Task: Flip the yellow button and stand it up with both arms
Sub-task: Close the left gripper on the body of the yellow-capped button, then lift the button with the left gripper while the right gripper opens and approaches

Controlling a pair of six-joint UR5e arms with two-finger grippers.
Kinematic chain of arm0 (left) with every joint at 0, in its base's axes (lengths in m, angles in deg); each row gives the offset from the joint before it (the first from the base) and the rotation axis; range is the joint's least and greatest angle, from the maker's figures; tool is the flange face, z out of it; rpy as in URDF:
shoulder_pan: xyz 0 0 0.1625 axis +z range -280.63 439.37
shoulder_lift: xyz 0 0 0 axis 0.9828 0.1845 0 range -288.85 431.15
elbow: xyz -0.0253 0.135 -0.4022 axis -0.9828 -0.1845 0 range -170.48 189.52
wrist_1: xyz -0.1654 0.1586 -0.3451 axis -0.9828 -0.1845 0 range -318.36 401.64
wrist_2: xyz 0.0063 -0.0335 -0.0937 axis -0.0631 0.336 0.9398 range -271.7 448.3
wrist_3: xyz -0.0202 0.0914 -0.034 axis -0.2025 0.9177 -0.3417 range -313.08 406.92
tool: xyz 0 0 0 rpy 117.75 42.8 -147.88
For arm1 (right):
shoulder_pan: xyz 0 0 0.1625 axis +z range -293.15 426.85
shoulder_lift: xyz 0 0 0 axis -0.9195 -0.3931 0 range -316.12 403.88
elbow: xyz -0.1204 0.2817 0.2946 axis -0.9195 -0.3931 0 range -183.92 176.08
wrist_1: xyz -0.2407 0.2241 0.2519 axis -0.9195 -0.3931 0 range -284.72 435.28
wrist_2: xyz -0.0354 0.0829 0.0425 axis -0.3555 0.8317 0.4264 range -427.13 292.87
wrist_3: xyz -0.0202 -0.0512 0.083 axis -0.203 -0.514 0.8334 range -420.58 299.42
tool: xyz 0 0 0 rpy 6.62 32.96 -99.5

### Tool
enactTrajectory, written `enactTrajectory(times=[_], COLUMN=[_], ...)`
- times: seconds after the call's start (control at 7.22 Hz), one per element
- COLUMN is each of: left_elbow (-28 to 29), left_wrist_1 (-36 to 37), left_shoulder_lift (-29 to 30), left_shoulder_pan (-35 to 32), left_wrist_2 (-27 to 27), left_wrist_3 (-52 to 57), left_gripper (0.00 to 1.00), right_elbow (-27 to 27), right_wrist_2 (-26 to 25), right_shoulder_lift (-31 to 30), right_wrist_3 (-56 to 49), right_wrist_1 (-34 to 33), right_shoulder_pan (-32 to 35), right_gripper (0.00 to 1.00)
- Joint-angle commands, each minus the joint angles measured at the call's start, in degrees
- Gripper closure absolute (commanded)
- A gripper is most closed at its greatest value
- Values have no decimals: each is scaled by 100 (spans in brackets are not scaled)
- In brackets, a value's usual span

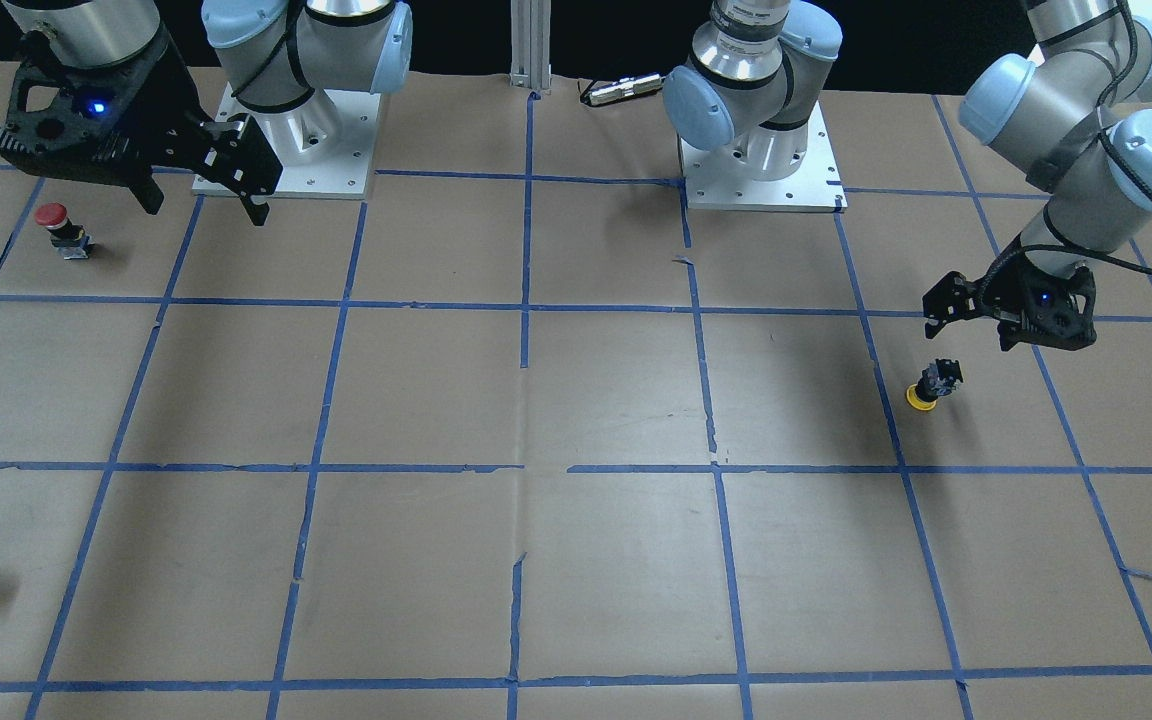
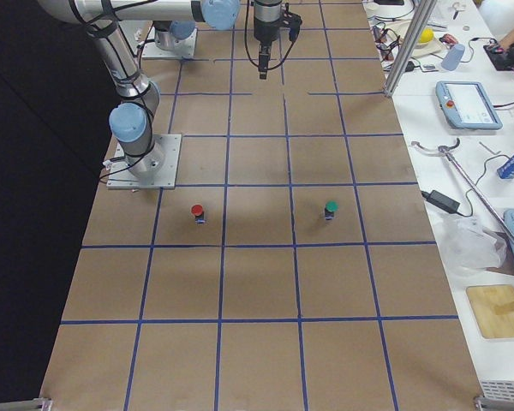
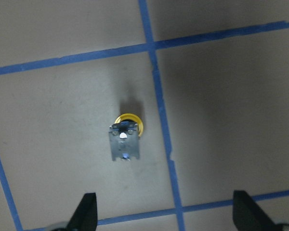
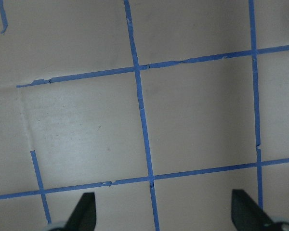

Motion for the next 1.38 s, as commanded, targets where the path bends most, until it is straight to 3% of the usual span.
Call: enactTrajectory(times=[0.0, 0.28, 0.55, 0.69, 0.83, 0.97, 1.11, 1.25], left_elbow=[-49, -66, -58, -75, -75, -67, -32, -14], left_wrist_1=[207, 725, 718, 709, 709, 718, 700, 709], left_shoulder_lift=[200, 516, 562, 553, 535, 526, 526, 526], left_shoulder_pan=[-39, -92, -188, -284, -285, -285, -285, -285], left_wrist_2=[207, 329, 357, 330, 304, 286, 278, 286], left_wrist_3=[39, 39, 13, -4, -22, 39, 83, 83], left_gripper=[2, 2, 2, 3, 14, 59, 90, 98], right_elbow=[-4, -5, -84, -92, -92, -92, -84, -75], right_wrist_2=[46, 89, 683, 731, 836, 1437, 1574, 1749], right_shoulder_lift=[0, -8, 44, 62, 70, 88, 88, 88], right_wrist_3=[285, 704, 2037, 2339, 2899, 3183, 3343, 3945], right_wrist_1=[-2, -11, 6, 24, 50, 15, 67, 68], right_shoulder_pan=[-52, -52, -44, -44, -35, -35, -35, -35], right_gripper=[0, 0, 0, 0, 0, 0, 0, 0])
